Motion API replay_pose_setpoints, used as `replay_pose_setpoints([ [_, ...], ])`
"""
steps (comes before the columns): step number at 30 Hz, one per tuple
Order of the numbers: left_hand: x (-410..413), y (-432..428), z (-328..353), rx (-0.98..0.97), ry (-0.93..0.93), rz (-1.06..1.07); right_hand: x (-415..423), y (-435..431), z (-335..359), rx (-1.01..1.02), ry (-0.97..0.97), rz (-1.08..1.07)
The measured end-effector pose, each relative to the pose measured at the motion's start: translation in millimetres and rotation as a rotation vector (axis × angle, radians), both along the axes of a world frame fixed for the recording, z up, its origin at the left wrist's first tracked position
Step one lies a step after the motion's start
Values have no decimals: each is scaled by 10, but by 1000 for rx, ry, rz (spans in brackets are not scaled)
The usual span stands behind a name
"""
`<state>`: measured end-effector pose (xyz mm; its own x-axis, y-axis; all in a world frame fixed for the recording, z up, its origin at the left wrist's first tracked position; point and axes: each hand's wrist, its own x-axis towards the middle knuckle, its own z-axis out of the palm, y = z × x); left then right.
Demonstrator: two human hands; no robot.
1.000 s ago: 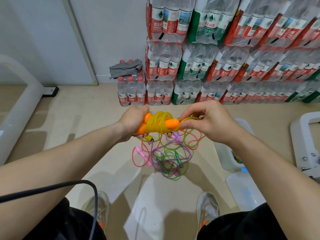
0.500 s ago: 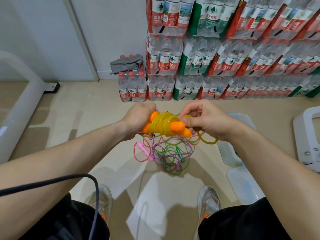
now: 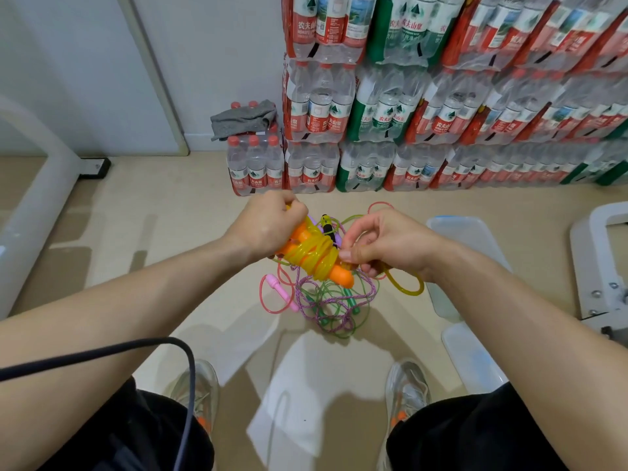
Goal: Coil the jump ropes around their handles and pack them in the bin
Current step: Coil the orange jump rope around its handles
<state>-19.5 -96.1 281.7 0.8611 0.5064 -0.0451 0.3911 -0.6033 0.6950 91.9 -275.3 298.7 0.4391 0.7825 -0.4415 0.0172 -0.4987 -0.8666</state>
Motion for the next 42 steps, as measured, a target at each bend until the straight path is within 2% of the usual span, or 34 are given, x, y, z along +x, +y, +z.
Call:
replay_pose_setpoints([
  [3,2,-16,-6,115,-2,-83,-5,-1,19,-164,55,107],
  [6,-3,-66,-20,217,-18,-159,-19,-1,81,-361,-62,329],
  [9,-15,-61,-34,306,-59,-213,-29,-1,115,-376,79,341],
  [17,-52,22,12,410,-155,-215,-18,-20,83,-238,461,197],
  [23,-62,48,91,275,-213,-116,42,-78,133,62,749,75],
  [28,-50,97,155,90,-267,-9,14,-78,141,332,781,-38],
  [29,-51,105,173,44,-276,-8,5,-74,149,355,733,-52],
  [33,-75,31,208,-93,-256,-82,-1,-15,129,320,256,-104],
  [37,-94,-100,170,-207,-221,-109,20,32,88,273,-396,-204],
  [40,-83,-136,188,-293,-175,-114,26,34,90,133,-856,-235],
  [42,-71,-160,213,-333,-163,-129,11,46,112,87,-1023,-219],
])
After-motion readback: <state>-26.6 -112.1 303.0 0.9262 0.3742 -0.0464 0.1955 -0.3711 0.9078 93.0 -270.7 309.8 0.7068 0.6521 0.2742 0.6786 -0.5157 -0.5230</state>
